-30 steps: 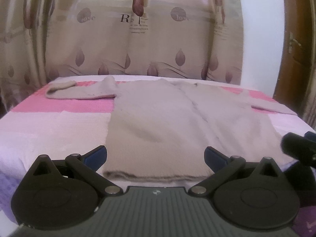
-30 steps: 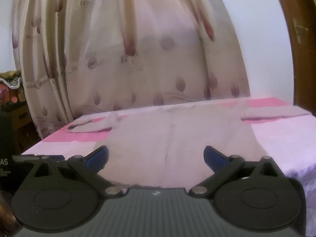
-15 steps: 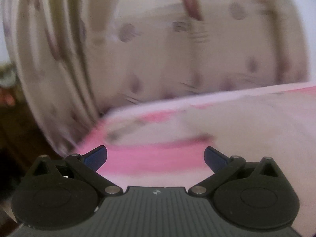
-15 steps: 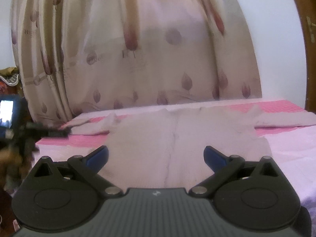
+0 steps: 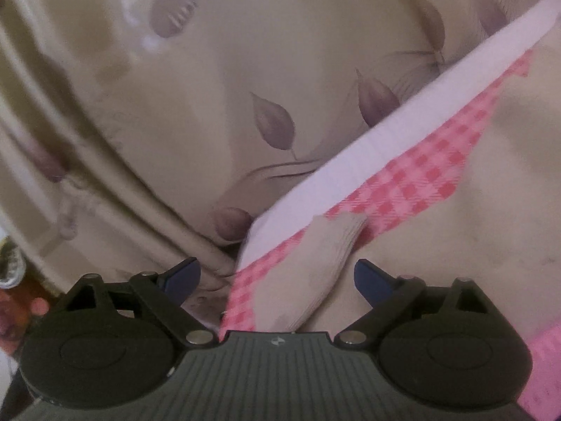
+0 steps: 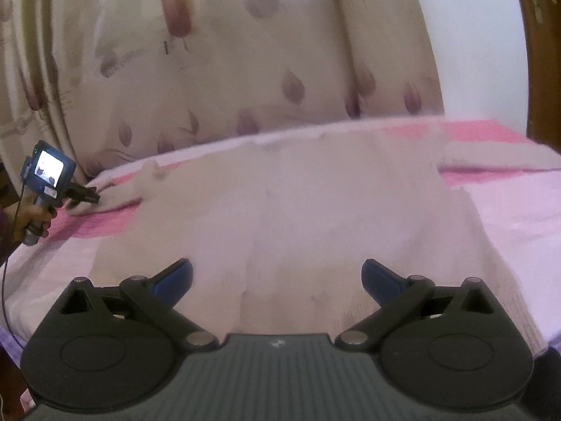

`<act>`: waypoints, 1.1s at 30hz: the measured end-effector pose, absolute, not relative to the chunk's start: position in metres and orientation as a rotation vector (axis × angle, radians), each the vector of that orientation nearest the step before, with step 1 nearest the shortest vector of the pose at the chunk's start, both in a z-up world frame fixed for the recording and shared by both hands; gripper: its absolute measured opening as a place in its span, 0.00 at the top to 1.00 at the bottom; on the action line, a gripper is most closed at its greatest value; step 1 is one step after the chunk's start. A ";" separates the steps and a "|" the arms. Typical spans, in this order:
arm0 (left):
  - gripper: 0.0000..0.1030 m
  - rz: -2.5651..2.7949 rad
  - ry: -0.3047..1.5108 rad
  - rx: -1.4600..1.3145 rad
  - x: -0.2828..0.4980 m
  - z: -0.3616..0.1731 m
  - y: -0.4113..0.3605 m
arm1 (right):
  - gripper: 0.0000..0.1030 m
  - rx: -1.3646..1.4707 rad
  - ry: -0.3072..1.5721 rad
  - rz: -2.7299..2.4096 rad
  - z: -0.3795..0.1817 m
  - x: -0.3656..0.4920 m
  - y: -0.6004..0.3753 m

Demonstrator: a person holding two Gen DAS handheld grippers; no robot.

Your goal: Fold small clothes

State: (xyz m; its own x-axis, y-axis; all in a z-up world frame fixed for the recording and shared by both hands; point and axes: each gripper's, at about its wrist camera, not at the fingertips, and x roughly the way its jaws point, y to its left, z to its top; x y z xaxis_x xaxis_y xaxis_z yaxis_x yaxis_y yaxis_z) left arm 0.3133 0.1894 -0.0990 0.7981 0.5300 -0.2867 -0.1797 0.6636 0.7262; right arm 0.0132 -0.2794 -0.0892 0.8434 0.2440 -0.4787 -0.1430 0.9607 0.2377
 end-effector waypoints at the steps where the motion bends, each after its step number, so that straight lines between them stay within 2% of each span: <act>1: 0.09 0.414 0.527 0.739 0.322 -0.102 0.193 | 0.00 0.192 0.537 0.201 -0.090 0.016 -0.279; 2: 0.09 0.421 0.541 0.731 0.329 -0.104 0.196 | 0.00 0.187 0.543 0.197 -0.091 0.017 -0.278; 3: 0.15 0.428 0.554 0.713 0.335 -0.105 0.201 | 0.00 0.186 0.546 0.196 -0.091 0.019 -0.277; 5: 0.48 0.459 0.585 0.650 0.345 -0.102 0.215 | 0.00 0.183 0.551 0.197 -0.091 0.022 -0.275; 6: 0.86 0.508 0.604 0.604 0.349 -0.098 0.225 | 0.00 0.182 0.553 0.198 -0.091 0.023 -0.274; 9: 0.86 0.656 0.565 0.386 0.333 -0.073 0.262 | 0.00 0.177 0.550 0.206 -0.089 0.023 -0.273; 14: 0.86 0.844 0.540 0.089 0.265 -0.041 0.323 | 0.00 0.198 0.530 0.207 -0.088 0.019 -0.281; 17: 0.79 0.909 0.580 0.069 0.231 -0.042 0.345 | 0.00 0.229 0.524 0.219 -0.087 0.016 -0.285; 18: 0.69 0.933 0.581 0.085 0.223 -0.042 0.349 | 0.00 0.231 0.521 0.224 -0.087 0.015 -0.286; 19: 0.35 0.961 0.591 0.093 0.215 -0.044 0.356 | 0.00 0.229 0.514 0.229 -0.085 0.013 -0.286; 21: 0.03 0.980 0.584 0.083 0.203 -0.040 0.360 | 0.00 0.222 0.499 0.235 -0.083 0.009 -0.287; 22: 0.07 0.998 0.548 0.083 0.193 -0.037 0.356 | 0.00 0.222 0.490 0.235 -0.081 0.007 -0.289; 26: 0.08 0.898 0.487 0.060 0.176 -0.014 0.314 | 0.00 0.245 0.465 0.213 -0.078 0.002 -0.305; 28: 0.11 0.782 0.475 0.049 0.174 -0.009 0.276 | 0.00 0.293 0.458 0.183 -0.076 0.005 -0.326; 33: 0.11 0.460 0.472 0.049 0.171 -0.016 0.153 | 0.00 0.439 0.406 0.078 -0.071 0.011 -0.402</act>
State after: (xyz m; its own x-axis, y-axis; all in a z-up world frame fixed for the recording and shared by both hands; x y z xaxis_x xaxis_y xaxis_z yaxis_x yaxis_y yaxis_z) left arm 0.1706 0.1533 -0.0157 0.7907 0.4383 -0.4275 -0.4157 0.8969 0.1506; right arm 0.0113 -0.4024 -0.0712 0.9171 0.1595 -0.3654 0.0135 0.9035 0.4283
